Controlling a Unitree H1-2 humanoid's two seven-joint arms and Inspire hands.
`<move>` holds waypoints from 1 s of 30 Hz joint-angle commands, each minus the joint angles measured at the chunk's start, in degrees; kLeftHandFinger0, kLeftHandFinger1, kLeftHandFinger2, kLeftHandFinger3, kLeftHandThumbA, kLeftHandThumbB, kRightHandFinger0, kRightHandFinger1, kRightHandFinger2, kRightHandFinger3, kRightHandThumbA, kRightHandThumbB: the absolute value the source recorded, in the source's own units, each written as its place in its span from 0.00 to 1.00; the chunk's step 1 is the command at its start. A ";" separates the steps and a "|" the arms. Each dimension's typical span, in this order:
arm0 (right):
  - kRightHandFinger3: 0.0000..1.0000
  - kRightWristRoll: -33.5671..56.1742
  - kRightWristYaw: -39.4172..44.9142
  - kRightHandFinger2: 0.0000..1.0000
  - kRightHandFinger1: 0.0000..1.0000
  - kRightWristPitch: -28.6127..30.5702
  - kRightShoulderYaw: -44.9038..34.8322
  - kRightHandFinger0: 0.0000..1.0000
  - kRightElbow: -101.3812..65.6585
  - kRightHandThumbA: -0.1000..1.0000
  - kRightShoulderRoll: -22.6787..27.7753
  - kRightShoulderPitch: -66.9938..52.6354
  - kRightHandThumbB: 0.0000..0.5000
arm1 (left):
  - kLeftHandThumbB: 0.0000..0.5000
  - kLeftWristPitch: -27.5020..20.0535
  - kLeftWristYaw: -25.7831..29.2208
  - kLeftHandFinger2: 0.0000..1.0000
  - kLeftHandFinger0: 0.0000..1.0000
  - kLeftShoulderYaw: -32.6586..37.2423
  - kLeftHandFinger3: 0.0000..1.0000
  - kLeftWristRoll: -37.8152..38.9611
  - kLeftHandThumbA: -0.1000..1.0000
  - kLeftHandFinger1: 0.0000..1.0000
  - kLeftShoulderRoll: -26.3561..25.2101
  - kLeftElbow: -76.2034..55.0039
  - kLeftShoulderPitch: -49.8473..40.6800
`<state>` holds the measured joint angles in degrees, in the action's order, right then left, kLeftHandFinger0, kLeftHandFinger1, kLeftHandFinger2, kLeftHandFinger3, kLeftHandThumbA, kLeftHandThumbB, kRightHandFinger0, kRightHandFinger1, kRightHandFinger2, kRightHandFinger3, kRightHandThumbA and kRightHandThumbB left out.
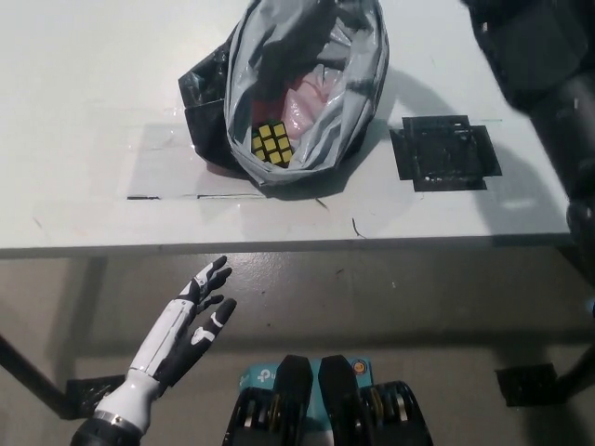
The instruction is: Use the right hand to pick up a rubix's cube and place it into a plastic bag and lift the bag
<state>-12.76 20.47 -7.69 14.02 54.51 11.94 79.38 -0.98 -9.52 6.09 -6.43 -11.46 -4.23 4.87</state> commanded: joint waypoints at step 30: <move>1.00 -5.88 -28.88 1.00 1.00 34.62 -10.05 1.00 -83.52 1.00 -7.78 -77.27 0.45 | 0.33 -7.63 -0.51 1.00 1.00 -3.52 1.00 4.59 1.00 1.00 -1.57 4.19 9.04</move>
<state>-13.90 14.49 -1.11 7.09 2.64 8.57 13.52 -1.09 -9.52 5.35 -6.01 -11.47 0.66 8.38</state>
